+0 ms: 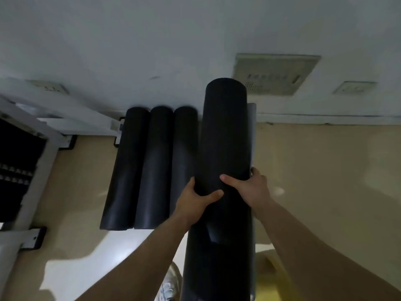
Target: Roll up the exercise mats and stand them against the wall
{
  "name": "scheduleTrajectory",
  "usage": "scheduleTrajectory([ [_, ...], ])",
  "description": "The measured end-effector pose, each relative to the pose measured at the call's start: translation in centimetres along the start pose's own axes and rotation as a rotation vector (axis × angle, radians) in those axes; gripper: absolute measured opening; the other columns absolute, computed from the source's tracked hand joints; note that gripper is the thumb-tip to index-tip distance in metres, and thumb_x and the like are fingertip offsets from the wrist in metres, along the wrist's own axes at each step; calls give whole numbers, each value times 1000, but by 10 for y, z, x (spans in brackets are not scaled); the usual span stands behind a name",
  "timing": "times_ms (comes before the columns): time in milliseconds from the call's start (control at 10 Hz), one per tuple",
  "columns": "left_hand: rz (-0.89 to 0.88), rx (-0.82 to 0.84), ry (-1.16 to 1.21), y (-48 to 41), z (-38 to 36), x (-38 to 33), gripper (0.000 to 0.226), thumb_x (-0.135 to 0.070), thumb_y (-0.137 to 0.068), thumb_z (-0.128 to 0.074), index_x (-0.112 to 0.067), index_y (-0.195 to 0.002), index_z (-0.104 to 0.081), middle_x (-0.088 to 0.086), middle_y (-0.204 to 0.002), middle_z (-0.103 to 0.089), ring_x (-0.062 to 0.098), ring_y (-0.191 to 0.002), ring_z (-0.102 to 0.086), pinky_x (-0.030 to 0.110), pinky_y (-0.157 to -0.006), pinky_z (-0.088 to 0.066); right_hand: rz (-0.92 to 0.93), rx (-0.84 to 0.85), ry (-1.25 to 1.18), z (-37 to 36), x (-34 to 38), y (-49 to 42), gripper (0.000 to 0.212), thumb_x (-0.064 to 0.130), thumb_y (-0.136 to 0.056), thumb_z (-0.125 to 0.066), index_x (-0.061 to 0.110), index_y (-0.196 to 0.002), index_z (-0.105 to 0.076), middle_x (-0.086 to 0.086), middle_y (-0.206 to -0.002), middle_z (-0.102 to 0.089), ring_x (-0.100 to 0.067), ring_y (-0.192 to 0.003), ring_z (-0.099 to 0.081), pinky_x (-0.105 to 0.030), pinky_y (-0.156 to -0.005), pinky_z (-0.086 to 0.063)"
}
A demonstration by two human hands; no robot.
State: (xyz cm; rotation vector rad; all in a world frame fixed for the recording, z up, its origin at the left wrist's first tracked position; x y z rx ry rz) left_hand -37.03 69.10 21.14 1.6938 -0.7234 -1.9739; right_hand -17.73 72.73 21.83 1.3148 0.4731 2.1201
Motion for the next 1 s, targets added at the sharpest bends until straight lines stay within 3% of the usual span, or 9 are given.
scheduleTrajectory([
  [100,19,-17,-53,-60,-23,14,73,-48,-70,-89,-41,-127,-44,-18,-128,-61,4,-107,-60,24,-96,-49,-66,28,-26,-15,-38,-78,130,85,-15,-87,25,-128,-62,-6,-127,-64,-27,-107,-70,-46,-94,-60],
  [200,46,-50,-184,-114,-51,40,95,-49,-75,-85,-28,-153,-33,-11,-139,-52,9,-119,-54,23,-96,-44,-145,94,-60,-29,-79,-140,112,65,-31,-97,19,-127,-63,-4,-120,-70,-25,-102,-73,-45,-90,-62],
  [300,102,-83,-249,-166,-78,76,105,-52,-75,-84,-21,-157,-27,-1,-150,-49,19,-134,-50,26,-103,-40,-160,132,-65,-44,-121,-197,109,61,-29,-95,18,-125,-64,-5,-119,-71,-25,-101,-73,-46,-90,-62],
  [400,152,-123,-271,-218,-93,98,106,-51,-75,-84,-18,-158,-26,1,-150,-50,22,-137,-48,26,-106,-39,-140,168,-81,-62,-146,-254,109,60,-30,-92,15,-125,-66,-4,-116,-74,-24,-99,-75,-45,-90,-63],
  [600,222,-226,-336,-288,-92,124,95,-43,-81,-82,-14,-155,-31,6,-149,-50,23,-133,-51,22,-96,-40,-58,216,-13,-114,-161,-328,126,74,-21,-91,21,-131,-61,-8,-127,-64,-28,-108,-69,-44,-95,-60],
  [700,247,-287,-378,-299,-91,133,92,-45,-81,-80,-16,-154,-32,7,-147,-51,26,-132,-52,31,-105,-44,-1,198,34,-125,-155,-330,117,68,-34,-84,17,-136,-57,-9,-130,-56,-31,-111,-66,-45,-98,-58],
  [800,210,-314,-406,-305,-83,133,84,-47,-79,-81,-21,-148,-40,4,-138,-59,25,-123,-59,36,-102,-50,36,225,2,-135,-156,-338,117,70,-39,-81,20,-141,-54,-8,-135,-54,-28,-113,-64,-42,-103,-55],
  [900,171,-350,-503,-292,-77,117,75,-43,-86,-76,-23,-149,-41,1,-133,-63,24,-118,-63,36,-97,-54,47,284,111,-135,-150,-327,133,81,-42,-73,13,-153,-41,-11,-146,-49,-32,-128,-58,-44,-110,-50],
  [1000,24,-361,-616,-267,-77,86,52,-35,-95,-63,-28,-145,-50,-4,-132,-65,18,-113,-64,38,-92,-56,38,270,307,-113,-131,-301,106,72,-76,-70,8,-154,-38,-20,-149,-47,-40,-131,-55,-45,-112,-45],
])
Point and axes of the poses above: each hand's wrist, its own y-axis away from the middle knuckle, its own z-axis out of the back of the hand, x = y × z, the point moved 5 cm from there along -y, towards the middle knuckle
